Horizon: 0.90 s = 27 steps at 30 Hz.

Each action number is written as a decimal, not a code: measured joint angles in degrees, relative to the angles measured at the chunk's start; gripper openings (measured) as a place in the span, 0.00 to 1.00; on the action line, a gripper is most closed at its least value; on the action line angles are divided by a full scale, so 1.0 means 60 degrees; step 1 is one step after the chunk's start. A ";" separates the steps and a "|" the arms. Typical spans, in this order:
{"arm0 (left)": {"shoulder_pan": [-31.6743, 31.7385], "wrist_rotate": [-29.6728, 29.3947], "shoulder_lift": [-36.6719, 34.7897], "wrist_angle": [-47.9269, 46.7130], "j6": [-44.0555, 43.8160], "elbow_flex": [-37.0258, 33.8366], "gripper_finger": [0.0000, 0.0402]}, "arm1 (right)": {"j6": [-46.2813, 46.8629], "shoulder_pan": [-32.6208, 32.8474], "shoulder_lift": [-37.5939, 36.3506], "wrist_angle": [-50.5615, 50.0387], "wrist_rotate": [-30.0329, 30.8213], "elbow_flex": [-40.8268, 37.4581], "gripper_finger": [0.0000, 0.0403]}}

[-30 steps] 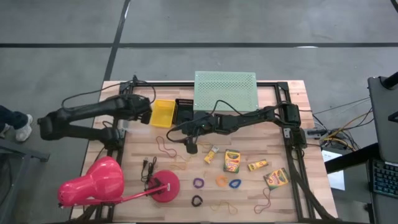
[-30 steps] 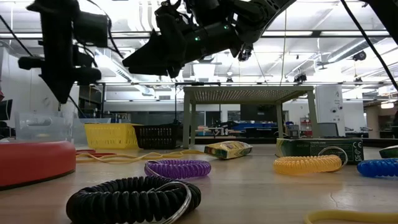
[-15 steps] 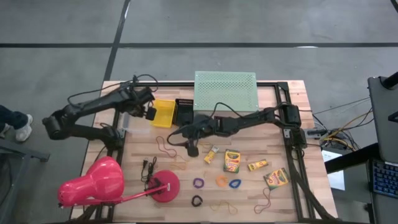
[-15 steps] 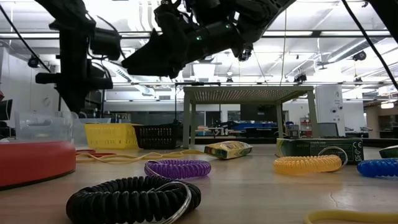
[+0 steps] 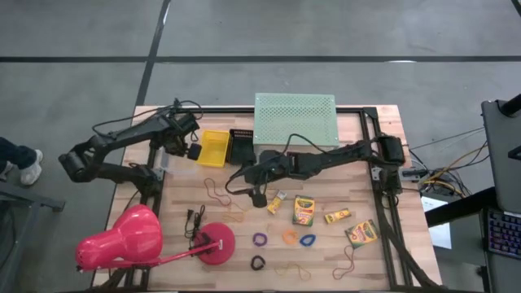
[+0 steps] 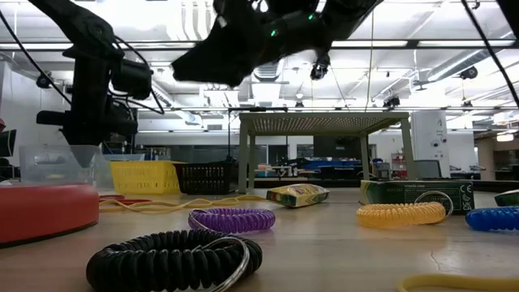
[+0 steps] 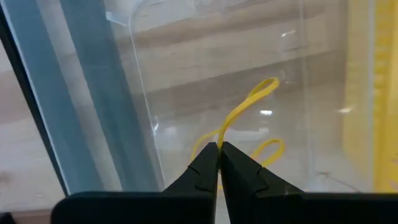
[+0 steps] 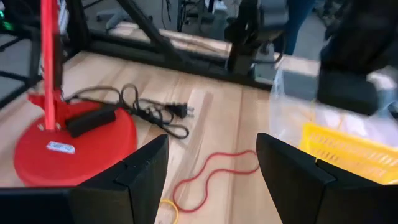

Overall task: Pick & Place Office Desk Supplies
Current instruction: Put the yellow rubber band into the transparent bin

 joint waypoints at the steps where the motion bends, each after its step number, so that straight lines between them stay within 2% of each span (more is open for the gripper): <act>1: -0.0001 -0.0001 -0.0010 0.0012 0.0130 0.0000 0.05 | -0.0010 -0.0020 -0.0255 0.0005 0.0008 -0.0153 0.59; 6: -0.0001 -0.0004 -0.0120 0.0126 0.0443 0.0085 0.05 | -0.0402 -0.0040 -0.1462 -0.0098 0.0013 -0.0842 0.59; 9: -0.0001 -0.0002 -0.0163 0.0207 0.0439 0.0087 0.06 | -0.0596 -0.0059 -0.2406 -0.0714 0.0031 -0.1266 0.59; 16: -0.0023 0.0115 -0.0185 0.0247 0.0471 0.0073 0.10 | -0.0477 -0.0055 -0.5034 -0.1608 0.0844 -0.2549 0.59; 27: -0.0023 0.0138 -0.0185 0.0314 0.0436 0.0073 0.16 | 0.0034 -0.0055 -0.9174 -0.1710 0.0862 -0.4694 0.59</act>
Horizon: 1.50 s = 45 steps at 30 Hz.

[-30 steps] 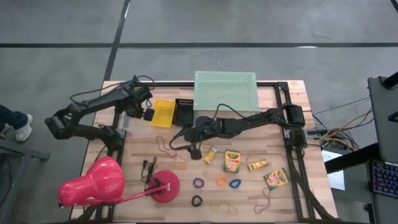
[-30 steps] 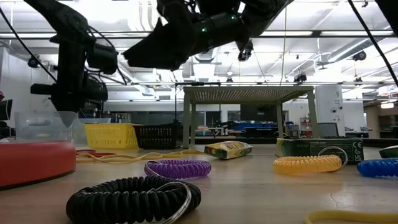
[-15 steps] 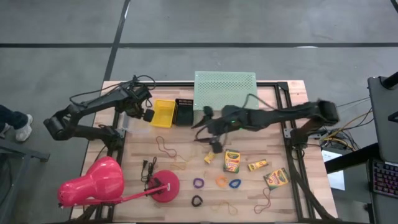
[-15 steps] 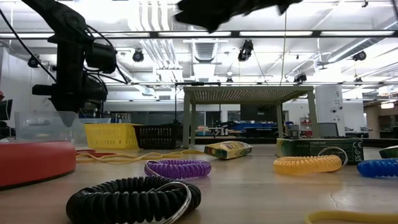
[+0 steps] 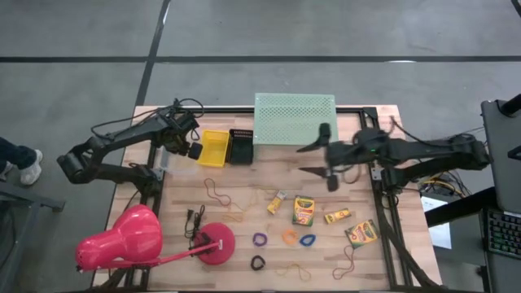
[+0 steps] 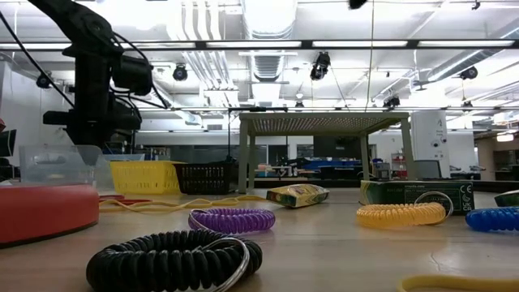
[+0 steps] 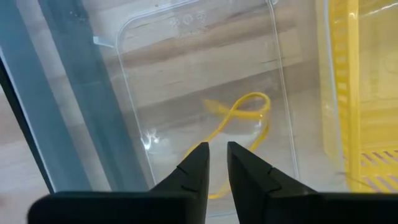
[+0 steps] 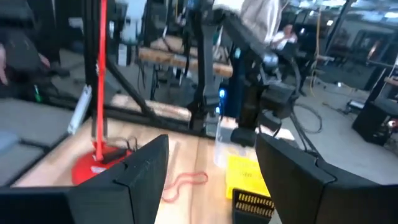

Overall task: Pick & Place Office Desk Supplies
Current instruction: Put the yellow rubber band into the transparent bin, then put the red rubber band into the transparent bin

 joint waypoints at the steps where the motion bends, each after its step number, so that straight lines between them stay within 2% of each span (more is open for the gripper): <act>1: 0.0000 0.0000 0.0000 0.0002 -0.0002 0.0000 0.17 | 0.0121 0.0000 -0.0306 -0.0005 0.0000 -0.0177 0.59; 9: -0.0004 0.0000 0.0000 0.0140 -0.0032 0.0004 0.20 | 0.0319 0.0000 -0.1514 0.0042 0.0000 -0.0976 0.59; 24: -0.0004 0.0003 -0.0004 0.0395 -0.0016 0.0018 0.22 | 0.0308 0.0000 -0.1539 0.0042 0.0000 -0.1143 0.59; 28: -0.0004 0.0001 -0.0007 0.0455 0.0463 0.0093 0.21 | 0.0326 0.0000 -0.1501 0.0035 -0.0004 -0.1143 0.59; 35: -0.0166 0.0007 -0.0009 0.0415 0.0925 0.0838 0.21 | 0.0300 0.0000 -0.1505 0.0024 -0.0004 -0.1139 0.59; 41: -0.0760 0.0062 -0.0011 0.0413 0.1008 0.1830 0.21 | 0.0300 0.0000 -0.1419 0.0009 -0.0004 -0.1128 0.59; 45: -0.1245 0.0818 -0.0015 0.0402 0.0566 0.2467 0.21 | 0.0300 0.0000 -0.1373 0.0014 -0.0005 -0.1128 0.59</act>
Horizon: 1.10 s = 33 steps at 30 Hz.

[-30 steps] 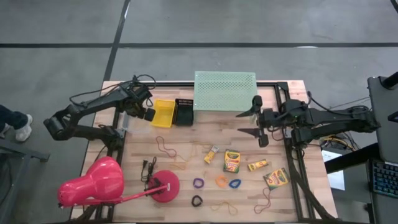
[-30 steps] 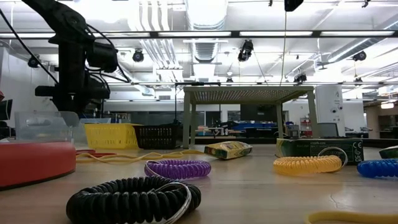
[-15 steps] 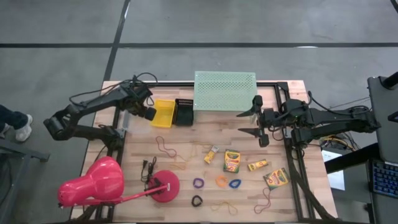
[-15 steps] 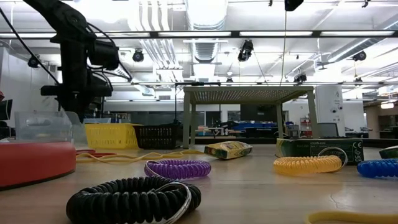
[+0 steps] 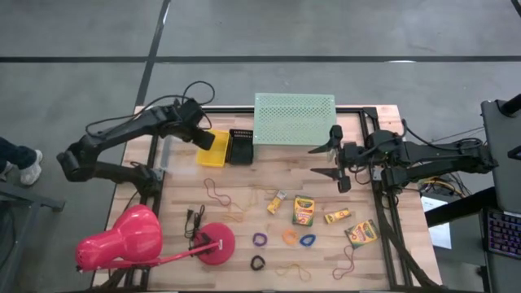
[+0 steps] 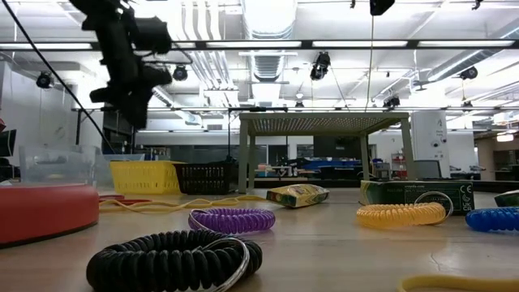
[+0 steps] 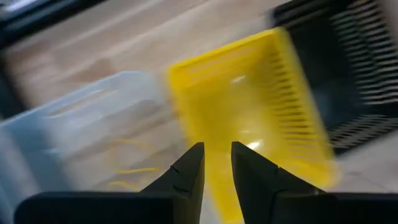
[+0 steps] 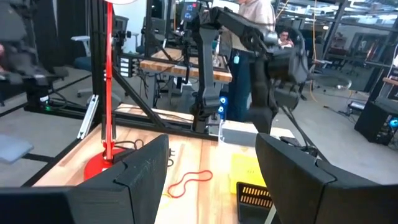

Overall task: Pick & Place Office Desk Supplies
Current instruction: Put the red rubber band into the transparent bin

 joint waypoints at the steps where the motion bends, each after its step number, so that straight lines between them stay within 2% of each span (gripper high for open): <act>1: -0.0128 0.0386 0.0000 -0.0003 -0.0318 0.0146 0.21 | 0.0000 0.0000 0.0003 -0.0004 0.0001 0.0000 0.59; 5: -0.0633 0.1641 0.0000 0.0178 -0.1572 0.0511 0.21 | 0.0000 0.0000 -0.0001 0.0006 0.0001 0.0000 0.59; 12: -0.2025 0.1602 0.0015 0.0276 -0.1995 0.0502 0.21 | 0.0000 0.0000 -0.0001 0.0003 -0.0002 0.0000 0.59; 18: -0.3907 0.0008 -0.0265 0.0281 -0.2763 0.0506 0.21 | 0.0000 0.0000 -0.0001 -0.0001 0.0000 0.0000 0.59; 24: -0.5540 -0.0434 0.0075 0.0488 -0.3395 0.0495 0.21 | 0.0000 -0.0003 -0.0001 0.0001 0.0000 0.0000 0.59; 33: -0.6569 -0.1870 0.1034 0.0498 -0.3119 0.0495 0.21 | 0.0000 -0.0004 -0.0001 0.0003 -0.0002 0.0000 0.59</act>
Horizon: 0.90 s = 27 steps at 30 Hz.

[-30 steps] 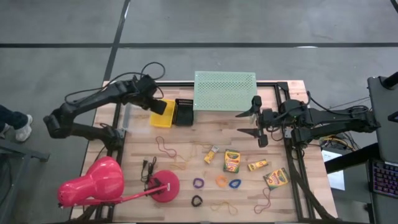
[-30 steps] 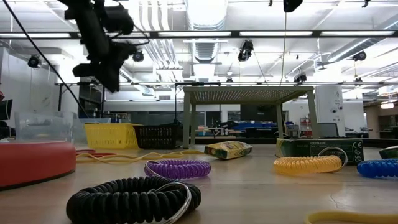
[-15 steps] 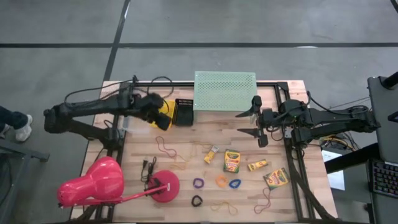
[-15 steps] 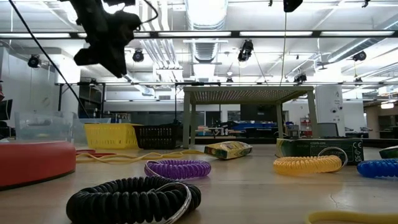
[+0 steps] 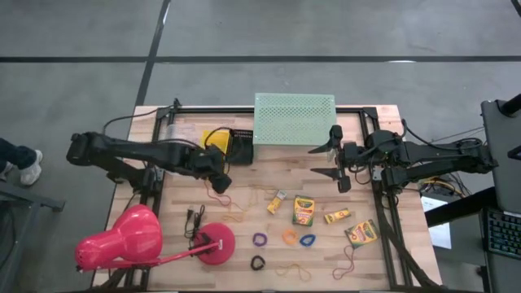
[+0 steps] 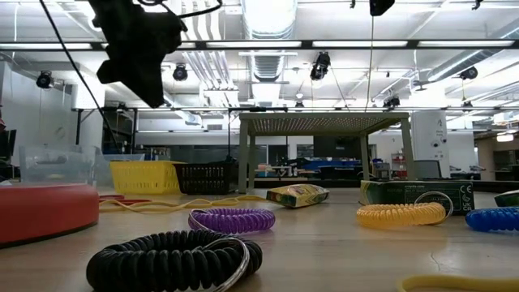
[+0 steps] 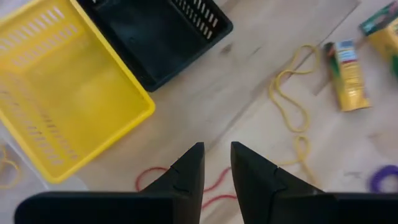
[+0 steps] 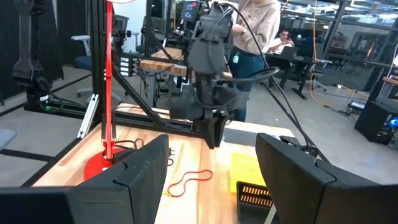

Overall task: Pick & Place Office Desk Supplies
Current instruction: Put the red rubber band into the transparent bin

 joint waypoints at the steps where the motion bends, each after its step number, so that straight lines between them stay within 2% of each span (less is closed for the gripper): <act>1: -0.0083 -0.0034 0.0133 -0.0008 0.0385 0.0000 0.21 | 0.0000 0.0000 0.0000 -0.0003 0.0003 0.0000 0.59; 4: -0.0454 0.0152 0.0569 -0.0071 0.3274 -0.0004 0.21 | 0.0000 0.0000 0.0000 0.0000 0.0000 0.0000 0.59; 6: -0.0805 0.0028 0.0890 -0.0050 0.4284 -0.0007 0.22 | 0.0000 0.0000 0.0000 -0.0004 0.0002 0.0000 0.59; 11: -0.1414 -0.0641 0.1339 0.0078 0.4045 -0.0007 0.31 | 0.0000 0.0002 0.0000 -0.0002 0.0000 0.0000 0.59; 13: -0.1558 -0.0663 0.1415 0.0141 0.4422 -0.0007 0.37 | 0.0000 0.0000 0.0000 -0.0004 0.0001 0.0000 0.59; 20: -0.1531 0.0624 0.1374 0.0262 0.5100 -0.0007 0.54 | 0.0000 0.0000 0.0000 -0.0004 0.0003 0.0000 0.59; 27: -0.1530 0.0938 0.1399 0.0471 0.5344 -0.0007 0.56 | 0.0000 0.0003 0.0000 -0.0004 0.0001 0.0000 0.59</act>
